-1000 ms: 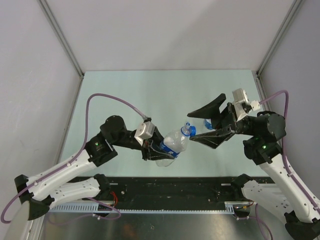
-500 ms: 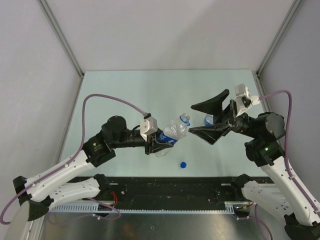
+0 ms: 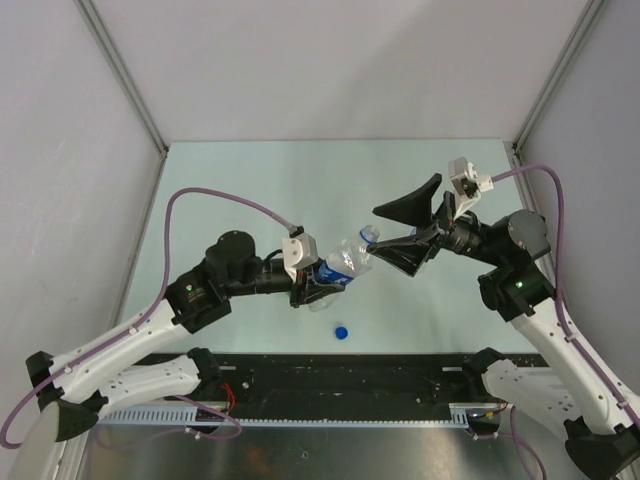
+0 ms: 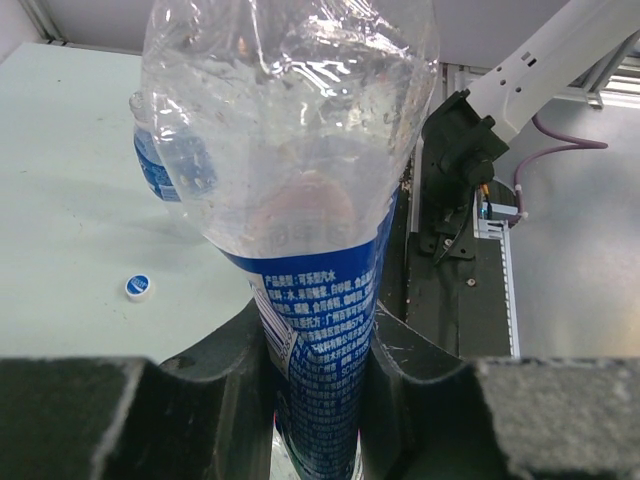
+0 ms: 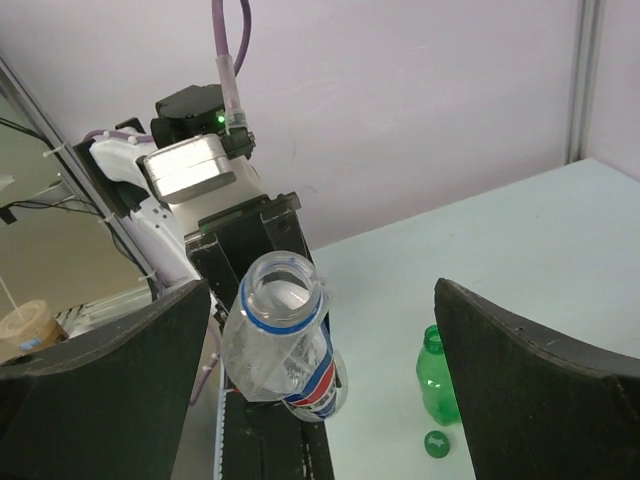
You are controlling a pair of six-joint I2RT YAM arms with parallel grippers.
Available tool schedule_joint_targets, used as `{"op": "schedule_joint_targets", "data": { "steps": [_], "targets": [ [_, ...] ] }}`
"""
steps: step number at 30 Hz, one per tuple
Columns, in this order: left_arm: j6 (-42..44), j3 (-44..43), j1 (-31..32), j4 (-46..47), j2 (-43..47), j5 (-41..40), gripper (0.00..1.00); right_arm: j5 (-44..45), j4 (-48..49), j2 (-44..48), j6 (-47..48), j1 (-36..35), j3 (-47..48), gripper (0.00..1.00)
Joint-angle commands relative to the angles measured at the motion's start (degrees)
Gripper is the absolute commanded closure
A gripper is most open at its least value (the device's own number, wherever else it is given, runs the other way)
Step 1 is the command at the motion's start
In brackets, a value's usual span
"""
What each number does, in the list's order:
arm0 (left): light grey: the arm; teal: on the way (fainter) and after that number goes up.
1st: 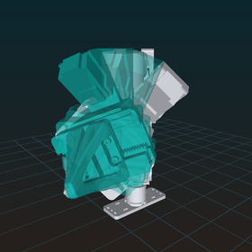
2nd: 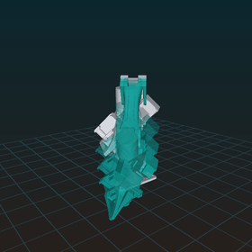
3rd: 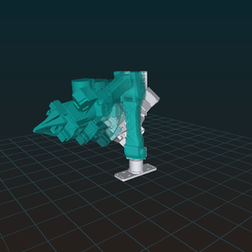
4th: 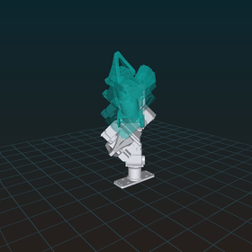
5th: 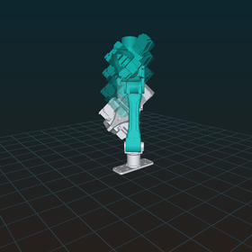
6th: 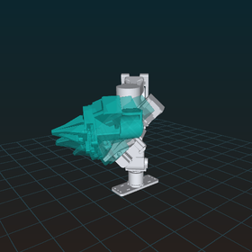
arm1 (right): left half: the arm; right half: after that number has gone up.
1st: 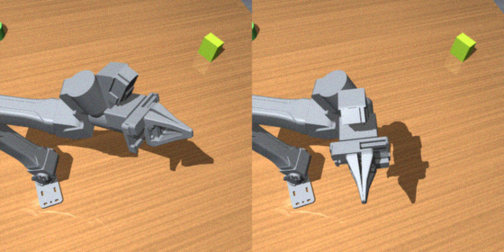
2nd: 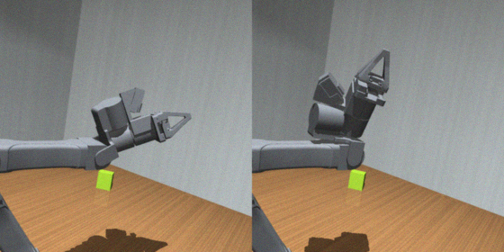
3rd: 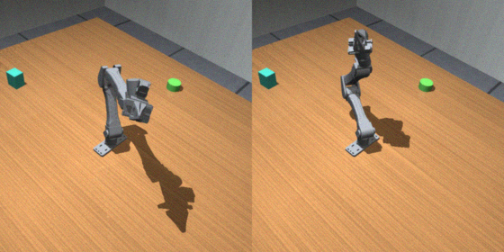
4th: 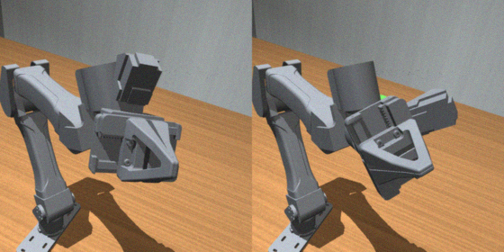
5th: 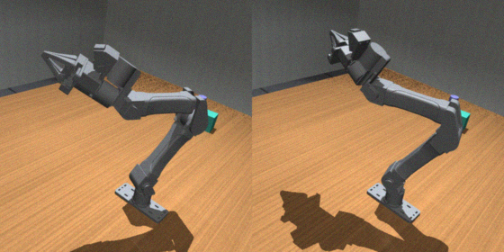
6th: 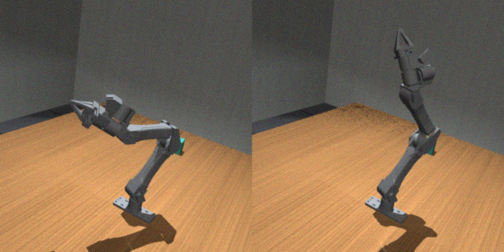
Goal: Unscrew the bottle caps
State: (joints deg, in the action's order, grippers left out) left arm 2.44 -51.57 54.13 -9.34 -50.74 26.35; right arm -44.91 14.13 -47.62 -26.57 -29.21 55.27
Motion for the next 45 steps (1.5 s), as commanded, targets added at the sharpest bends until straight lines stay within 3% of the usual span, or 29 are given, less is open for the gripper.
{"op": "schedule_joint_targets", "data": {
  "steps": [1,8,11,16,19,20,29,35,40,45],
  "targets": [
    [1.5,-3.1,0.2,1.0,-0.4,2.4,1.00,-2.3,2.8,-1.8,-2.6,0.2,0.4,0.05],
    [1.6,-3.2,0.2,1.0,-0.7,3.7,1.00,-4.6,3.9,-3.7,-3.5,-0.7,0.5,0.25],
    [1.6,-3.3,0.2,1.1,-1.0,4.1,1.00,-4.7,4.0,-3.7,-3.3,-1.2,0.5,0.38],
    [1.6,-3.2,0.2,1.1,-1.2,4.2,1.00,-4.6,4.0,-3.3,-3.3,-1.7,0.4,0.65],
    [1.7,-3.2,0.2,1.1,-1.1,4.1,1.00,-4.1,3.7,-3.5,-3.3,-1.7,0.5,0.92],
    [1.8,-3.1,0.2,1.0,-1.1,4.0,1.00,-4.0,3.5,-3.7,-3.3,-1.7,0.5,0.96],
    [2.2,-2.6,0.2,1.1,-0.3,2.5,0.98,-3.6,2.1,-3.7,-1.9,-2.0,0.4,1.00],
    [2.1,-2.3,0.2,1.1,-0.5,1.9,0.88,-2.1,0.3,-3.6,-0.5,-2.1,0.5,1.00],
    [1.9,-1.6,0.2,1.0,-0.3,-0.5,0.67,-1.1,-0.5,-4.1,0.2,-2.1,0.5,1.00],
    [2.2,-0.6,0.2,1.1,1.6,-5.0,0.25,-0.8,-0.3,-4.9,0.5,-2.0,0.5,1.00]
  ]
}}
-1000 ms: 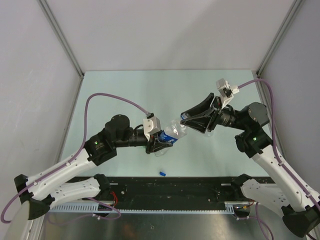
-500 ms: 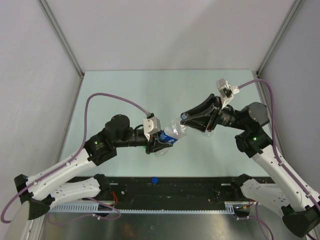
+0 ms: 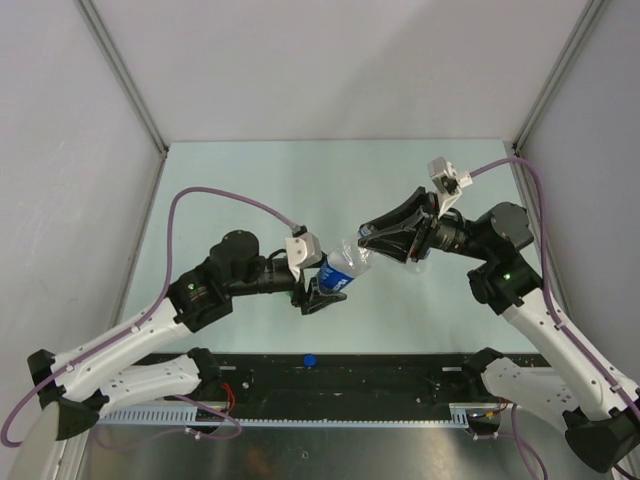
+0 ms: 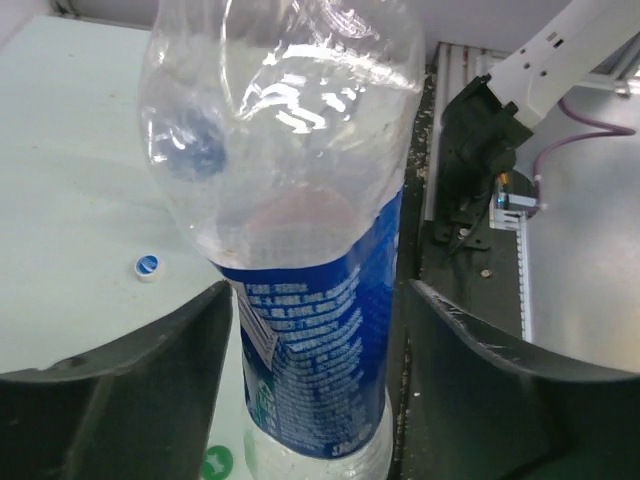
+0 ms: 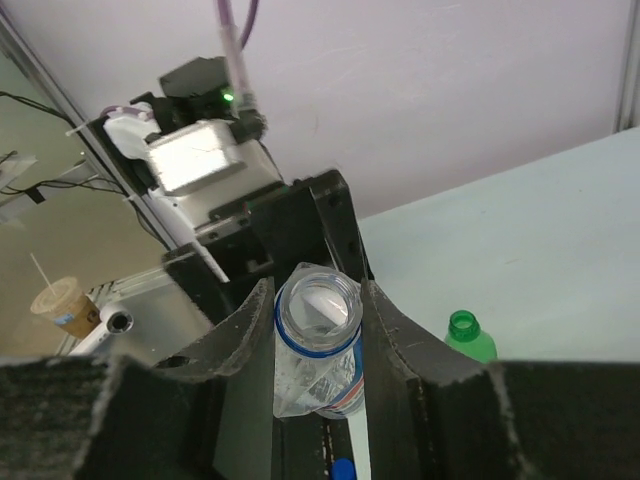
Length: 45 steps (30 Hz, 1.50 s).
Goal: Unscrew the bottle caps
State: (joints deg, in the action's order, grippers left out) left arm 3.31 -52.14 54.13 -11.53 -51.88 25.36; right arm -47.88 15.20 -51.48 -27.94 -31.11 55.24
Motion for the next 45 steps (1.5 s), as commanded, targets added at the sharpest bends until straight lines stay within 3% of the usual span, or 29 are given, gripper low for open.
{"op": "schedule_joint_targets", "data": {
  "steps": [1,4,7,20,28,34,45],
  "targets": [
    [1.5,0.2,0.2,3.2,3.0,-5.1,0.17,2.3,-1.5,-1.1,1.9,-0.2,0.5,1.00],
    [1.9,0.6,0.2,3.3,4.0,-7.2,0.04,3.1,-1.9,-1.4,2.2,-0.2,0.5,1.00],
    [2.6,0.8,0.2,3.2,5.0,-9.3,0.01,3.6,-2.3,-2.0,2.6,-0.2,0.5,1.00],
    [6.3,1.9,0.2,1.9,14.6,-23.5,0.00,10.1,-7.4,-4.9,6.2,1.2,0.6,1.00],
    [9.0,5.9,0.2,-2.3,21.2,-36.8,0.00,20.0,-7.3,-9.1,7.3,1.9,0.7,1.00],
    [9.1,7.9,0.2,-6.4,20.0,-45.4,0.01,26.4,-8.2,-14.7,10.0,1.7,1.9,1.00],
    [8.7,6.7,0.2,-10.7,15.5,-45.6,0.00,41.0,-9.6,-24.5,18.9,-3.2,3.5,1.00]
  ]
}}
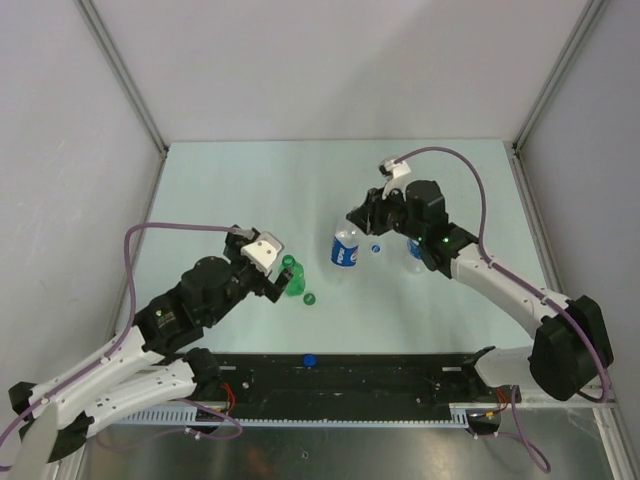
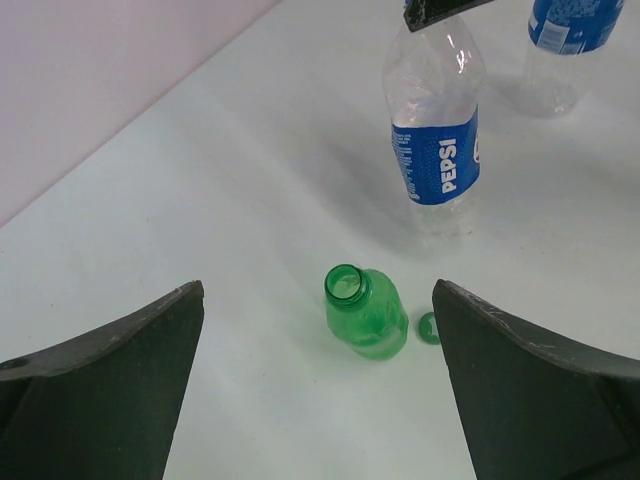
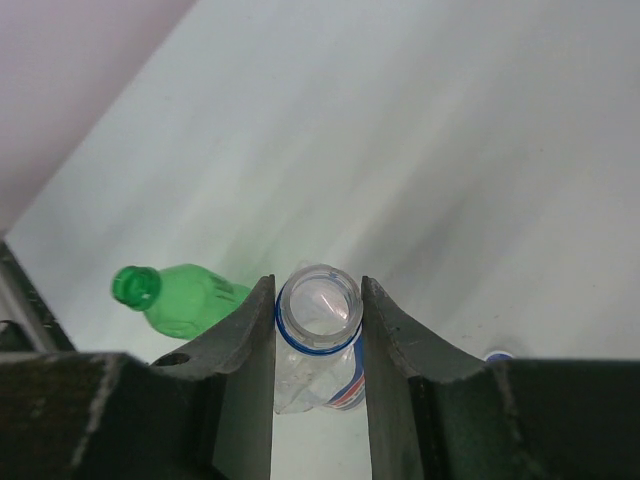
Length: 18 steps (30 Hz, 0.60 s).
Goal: Unscrew the bottle caps
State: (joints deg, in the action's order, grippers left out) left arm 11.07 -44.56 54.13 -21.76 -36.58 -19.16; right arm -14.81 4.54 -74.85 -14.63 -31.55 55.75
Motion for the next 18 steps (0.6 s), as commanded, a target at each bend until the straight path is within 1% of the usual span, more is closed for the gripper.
{"op": "schedule_joint_targets", "data": {
  "steps": [1,9,11,12,14,16,18],
  "targets": [
    [1.0,-0.9,0.2,-0.6,0.2,-1.2,0.01,8.6,1.2,-1.8,6.1,-3.2,3.0,1.00],
    [0.4,-1.0,0.2,-1.7,0.6,-4.1,0.01,10.9,-0.7,-5.5,9.2,-6.3,2.8,1.00],
    [0.3,-1.0,0.2,-1.8,0.7,-4.4,0.00,12.0,-1.0,-5.6,9.8,-7.2,2.7,0.94],
    [0.3,-1.1,0.1,-1.9,0.7,-4.6,0.01,12.3,-1.0,-5.5,9.8,-7.5,2.6,0.89],
    [0.1,-1.2,0.1,-2.0,0.8,-4.9,0.01,12.2,-0.6,-5.0,9.5,-7.9,2.1,0.73],
    [0.0,-1.2,0.1,-2.1,0.9,-5.1,0.01,11.8,-0.2,-4.3,8.9,-8.0,1.8,0.50],
    [0.0,-1.2,0.1,-2.1,1.1,-5.2,0.01,11.0,0.1,-3.3,8.0,-8.0,1.8,0.30]
  ]
}}
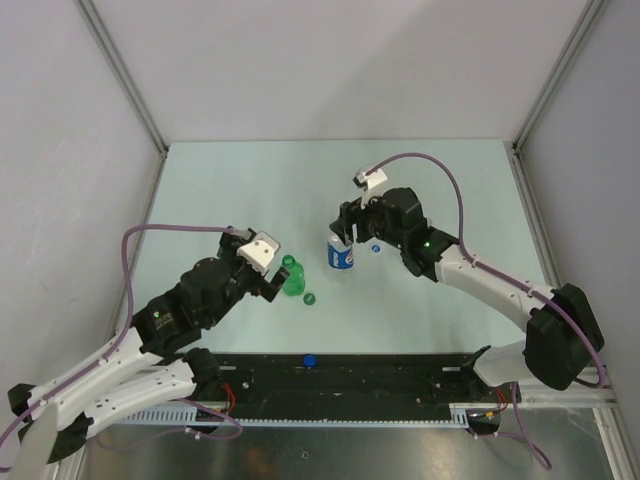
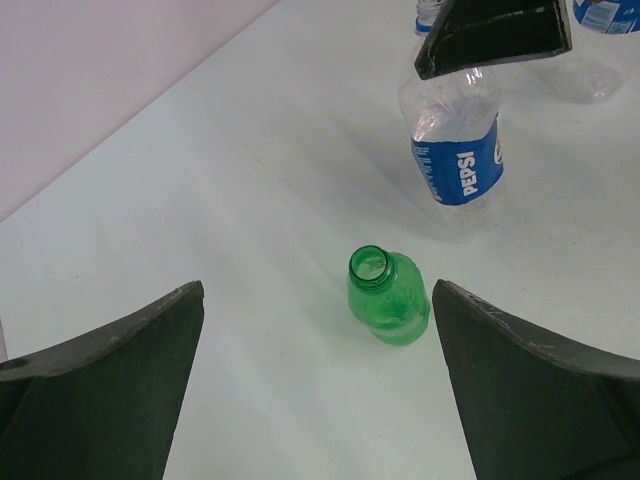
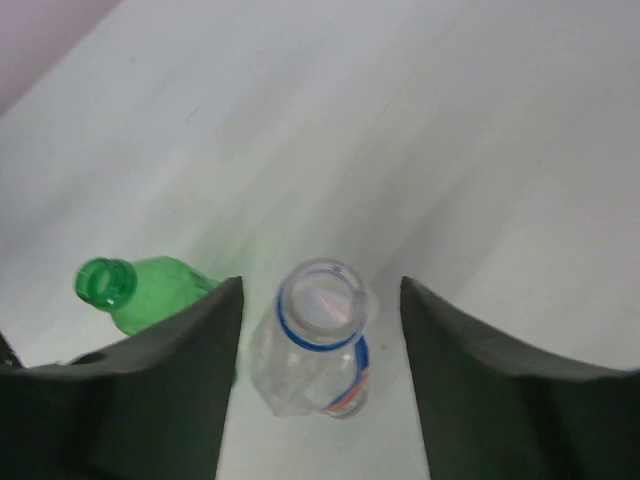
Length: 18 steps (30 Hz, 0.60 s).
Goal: Unscrew the bottle caps
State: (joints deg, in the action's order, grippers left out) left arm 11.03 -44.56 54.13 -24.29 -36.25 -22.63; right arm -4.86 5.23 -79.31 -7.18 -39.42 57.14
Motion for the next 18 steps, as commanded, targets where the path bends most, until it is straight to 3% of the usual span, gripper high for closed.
{"op": "schedule_joint_targets", "data": {
  "steps": [1,5,18],
  "targets": [
    [0.0,-1.2,0.1,0.4,0.8,-1.8,0.00,0.7,-0.4,1.8,0.1,-0.1,0.3,0.21],
    [0.2,-1.2,0.1,0.3,1.2,-3.3,0.01,-1.2,0.4,4.9,-1.6,-0.2,0.3,0.03],
    [-0.1,-1.6,0.1,0.1,0.6,-3.5,0.01,-8.8,3.0,12.3,-8.0,3.0,0.4,0.01]
  ]
}}
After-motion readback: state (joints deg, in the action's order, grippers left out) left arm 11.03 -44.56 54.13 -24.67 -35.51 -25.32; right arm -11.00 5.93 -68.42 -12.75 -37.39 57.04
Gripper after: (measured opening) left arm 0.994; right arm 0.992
